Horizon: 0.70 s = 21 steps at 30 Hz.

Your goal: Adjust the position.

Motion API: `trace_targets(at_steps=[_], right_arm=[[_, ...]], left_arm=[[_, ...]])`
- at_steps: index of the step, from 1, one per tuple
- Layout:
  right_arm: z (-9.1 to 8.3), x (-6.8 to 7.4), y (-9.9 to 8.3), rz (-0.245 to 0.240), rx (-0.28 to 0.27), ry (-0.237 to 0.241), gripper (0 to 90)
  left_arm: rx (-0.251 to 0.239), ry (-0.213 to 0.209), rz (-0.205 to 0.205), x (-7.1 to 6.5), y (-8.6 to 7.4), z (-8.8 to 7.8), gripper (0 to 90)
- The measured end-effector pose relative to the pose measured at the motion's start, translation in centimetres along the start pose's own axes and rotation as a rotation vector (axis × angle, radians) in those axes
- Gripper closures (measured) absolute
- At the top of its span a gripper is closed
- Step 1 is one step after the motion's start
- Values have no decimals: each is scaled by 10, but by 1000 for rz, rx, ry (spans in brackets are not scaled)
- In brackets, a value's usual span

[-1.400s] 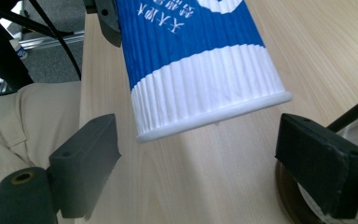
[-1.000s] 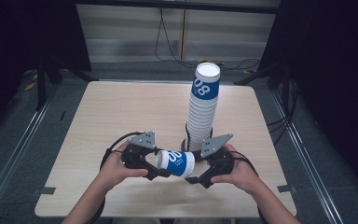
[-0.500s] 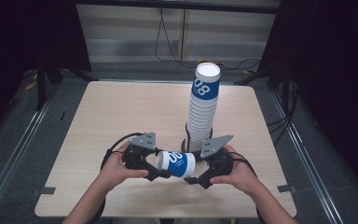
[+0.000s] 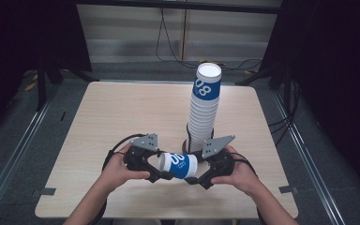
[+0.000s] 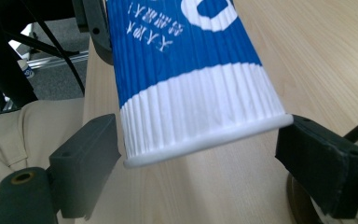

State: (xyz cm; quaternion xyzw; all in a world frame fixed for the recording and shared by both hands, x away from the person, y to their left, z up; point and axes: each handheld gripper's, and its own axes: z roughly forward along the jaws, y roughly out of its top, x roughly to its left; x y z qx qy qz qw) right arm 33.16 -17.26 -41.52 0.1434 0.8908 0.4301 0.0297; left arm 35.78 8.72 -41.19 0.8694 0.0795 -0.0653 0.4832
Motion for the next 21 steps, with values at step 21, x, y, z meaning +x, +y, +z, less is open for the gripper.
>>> trace_targets(at_steps=[21], right_arm=[[10,1,2,-24,7,22,156]], left_arm=[[-15,-31,6,0,-1,4,287]])
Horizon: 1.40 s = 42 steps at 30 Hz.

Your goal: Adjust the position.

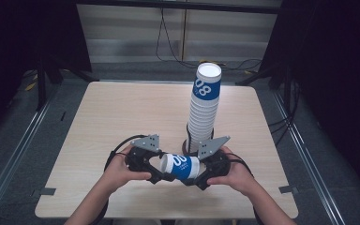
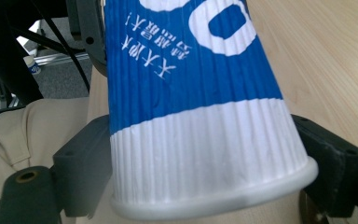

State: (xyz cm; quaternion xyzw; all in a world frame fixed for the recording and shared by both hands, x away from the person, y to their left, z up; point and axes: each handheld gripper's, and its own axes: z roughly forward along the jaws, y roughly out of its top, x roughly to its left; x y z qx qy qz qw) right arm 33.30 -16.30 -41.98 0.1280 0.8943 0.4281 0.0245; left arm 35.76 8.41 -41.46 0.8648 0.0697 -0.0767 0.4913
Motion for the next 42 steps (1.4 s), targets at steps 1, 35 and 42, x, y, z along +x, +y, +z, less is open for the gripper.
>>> trace_targets(at_steps=[1,35,42], right_arm=[[0,0,0,-2,-1,0,160],[-3,1,3,-50,105,-8,209],[1,1,4,-74,141,-16,211]], left_arm=[[0,0,0,0,0,0,287],[198,118,131,-10,9,3,196],[289,155,149,-16,12,6,203]])
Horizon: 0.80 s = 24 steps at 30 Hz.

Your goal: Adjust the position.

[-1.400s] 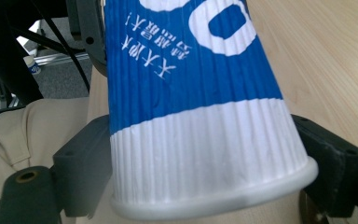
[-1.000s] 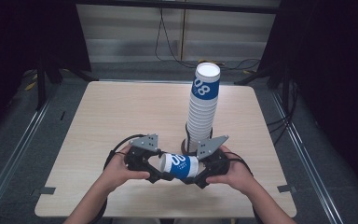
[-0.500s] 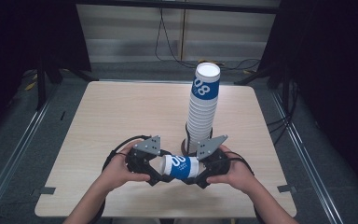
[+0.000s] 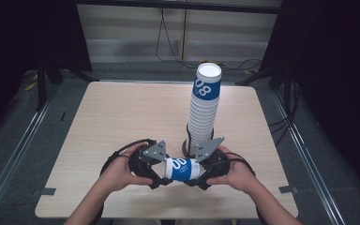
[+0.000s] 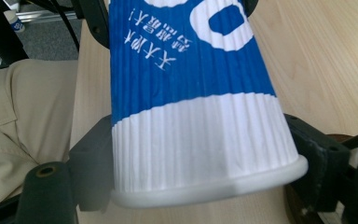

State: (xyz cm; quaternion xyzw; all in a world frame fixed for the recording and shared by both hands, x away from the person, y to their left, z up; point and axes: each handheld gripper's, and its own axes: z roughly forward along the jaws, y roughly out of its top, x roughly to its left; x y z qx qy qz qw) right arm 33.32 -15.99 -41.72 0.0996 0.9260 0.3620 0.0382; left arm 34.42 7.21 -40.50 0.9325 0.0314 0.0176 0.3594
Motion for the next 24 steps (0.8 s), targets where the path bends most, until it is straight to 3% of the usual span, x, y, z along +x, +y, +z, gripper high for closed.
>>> trace_targets(at_steps=[4,9,12,18,22,24], right_arm=[[2,1,0,-1,14,-3,211],[4,1,1,-10,22,-8,212],[5,1,2,-9,33,-10,212],[6,3,3,-7,48,-13,212],[7,3,3,-14,64,-7,212],[8,3,3,-10,64,-5,212]], left_arm=[[58,27,14,-2,3,1,203],[140,26,21,-8,9,5,204],[198,29,61,-11,13,8,200],[228,17,58,-10,19,12,193],[273,8,49,-11,22,15,195],[283,7,65,-11,24,16,197]])
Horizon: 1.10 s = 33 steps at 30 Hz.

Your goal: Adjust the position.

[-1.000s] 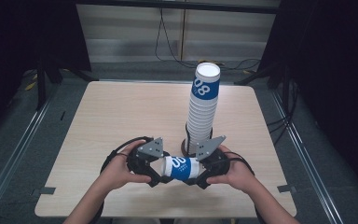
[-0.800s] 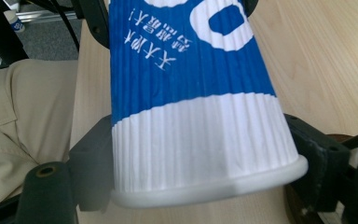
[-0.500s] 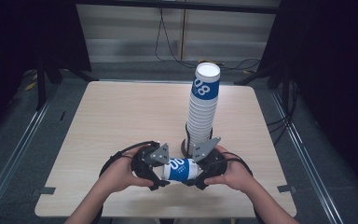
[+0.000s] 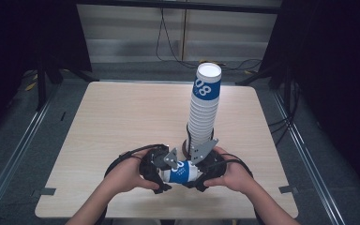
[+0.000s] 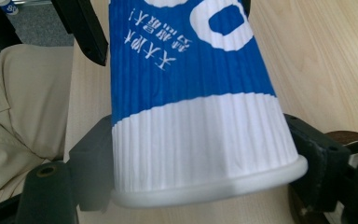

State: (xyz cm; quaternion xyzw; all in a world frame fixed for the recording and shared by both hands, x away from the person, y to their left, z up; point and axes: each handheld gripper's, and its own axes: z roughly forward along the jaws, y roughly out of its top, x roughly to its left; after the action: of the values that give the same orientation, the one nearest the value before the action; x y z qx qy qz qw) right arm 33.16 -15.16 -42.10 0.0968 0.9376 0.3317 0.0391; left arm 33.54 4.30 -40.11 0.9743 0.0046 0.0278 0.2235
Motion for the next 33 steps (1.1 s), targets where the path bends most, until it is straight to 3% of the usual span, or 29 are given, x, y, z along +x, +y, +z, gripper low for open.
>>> trace_targets(at_steps=[11,23,33], right_arm=[[1,1,2,-3,28,5,211],[5,1,5,-13,46,8,210],[12,1,6,-31,63,16,206]], left_arm=[[53,-19,9,3,6,2,228],[90,-42,-10,5,4,9,262],[95,-61,-21,8,-1,16,302]])
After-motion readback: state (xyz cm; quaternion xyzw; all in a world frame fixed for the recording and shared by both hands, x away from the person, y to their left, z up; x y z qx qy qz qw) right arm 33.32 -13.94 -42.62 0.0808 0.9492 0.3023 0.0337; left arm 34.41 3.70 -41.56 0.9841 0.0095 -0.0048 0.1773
